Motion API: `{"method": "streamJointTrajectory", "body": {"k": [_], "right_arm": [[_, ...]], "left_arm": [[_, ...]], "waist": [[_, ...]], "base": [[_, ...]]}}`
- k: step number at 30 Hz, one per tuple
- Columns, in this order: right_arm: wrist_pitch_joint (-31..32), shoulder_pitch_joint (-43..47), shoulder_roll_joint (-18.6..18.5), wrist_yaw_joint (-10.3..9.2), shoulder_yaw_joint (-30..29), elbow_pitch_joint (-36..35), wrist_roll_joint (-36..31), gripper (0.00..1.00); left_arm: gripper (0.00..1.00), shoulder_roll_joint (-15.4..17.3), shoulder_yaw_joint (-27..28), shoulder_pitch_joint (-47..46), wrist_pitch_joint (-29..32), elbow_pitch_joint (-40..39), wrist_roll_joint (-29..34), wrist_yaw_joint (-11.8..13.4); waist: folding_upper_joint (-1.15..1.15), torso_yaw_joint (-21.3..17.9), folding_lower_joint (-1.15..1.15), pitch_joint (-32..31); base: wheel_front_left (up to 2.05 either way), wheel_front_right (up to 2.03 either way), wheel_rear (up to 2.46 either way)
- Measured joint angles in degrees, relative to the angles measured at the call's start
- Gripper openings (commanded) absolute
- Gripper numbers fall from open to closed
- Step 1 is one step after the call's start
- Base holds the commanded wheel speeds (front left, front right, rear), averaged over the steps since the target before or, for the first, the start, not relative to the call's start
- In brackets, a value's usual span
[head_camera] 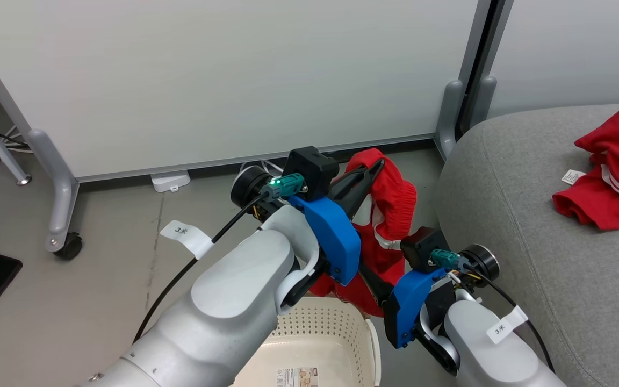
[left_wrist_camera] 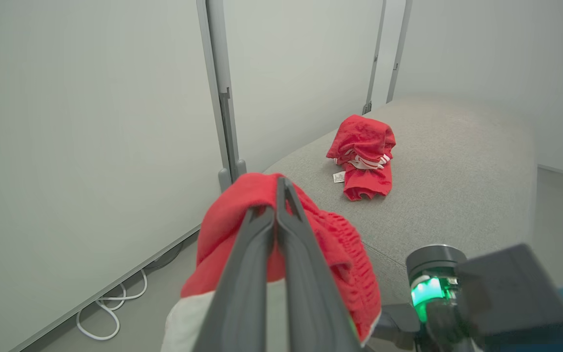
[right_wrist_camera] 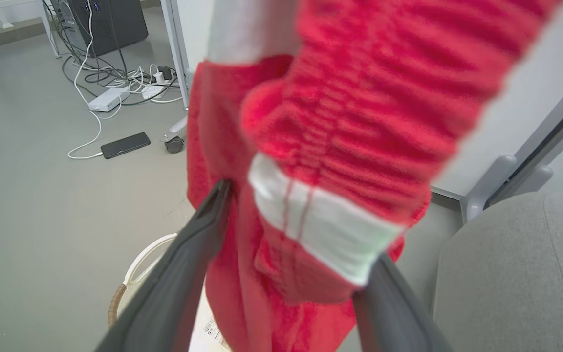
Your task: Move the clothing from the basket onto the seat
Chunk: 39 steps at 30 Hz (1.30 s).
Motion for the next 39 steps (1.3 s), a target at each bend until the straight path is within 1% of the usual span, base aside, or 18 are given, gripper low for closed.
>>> {"method": "streamJointTrajectory", "body": {"k": [1,10,21,31,32,34,35,39], "right_arm": [[-0.29,-0.3,0.07,0.01,0.21,0.81,0.25,0.0],[-3.36,-2.22,0.43,0.01,1.36,5.19,2.56,0.0],[-5.12,-3.3,0.46,0.01,3.83,6.88,5.22,0.0],[-6.72,-4.15,0.46,0.01,4.11,8.34,5.95,0.0],[-6.86,-4.23,0.46,0.01,4.17,8.48,6.11,0.0],[-6.92,-4.32,0.46,0.01,4.27,8.67,6.22,0.0],[-7.02,-4.33,0.46,0.01,4.37,8.79,6.28,0.0],[-7.23,-4.72,0.46,0.01,4.79,9.1,6.75,0.0]], "left_arm": [[0.0,-0.01,-0.07,0.01,0.03,-0.08,-0.07,0.0],[0.0,0.02,-0.43,0.14,0.05,-0.48,-0.49,0.51],[0.0,0.38,-0.56,0.38,0.04,-0.81,-0.89,1.0],[0.0,0.66,-0.87,0.38,-0.3,-0.83,-0.91,1.13],[0.09,0.68,-0.89,0.38,-0.3,-0.83,-0.91,1.19],[0.66,0.68,-0.96,0.38,-0.3,-0.82,-0.94,1.37],[1.0,0.68,-0.97,0.38,-0.3,-0.8,-0.99,1.45],[1.0,0.7,-1.04,0.38,-0.65,-0.75,-0.98,1.77]], "waist": [[0.0,0.1,0.0,-0.11],[0.0,0.62,0.0,-0.46],[0.0,-0.02,0.0,-0.57],[0.0,-0.46,0.0,-0.69],[0.0,-0.49,0.0,-0.7],[0.0,-0.54,0.0,-0.73],[0.0,-0.56,0.0,-0.74],[0.0,-0.58,0.0,-0.76]], "base": [[0.0,0.0,0.0],[0.0,0.0,0.0],[0.0,0.0,0.0],[0.0,0.0,0.0],[0.0,0.0,0.0],[0.0,0.0,0.0],[0.0,0.0,0.0],[0.0,0.0,0.0]]}}
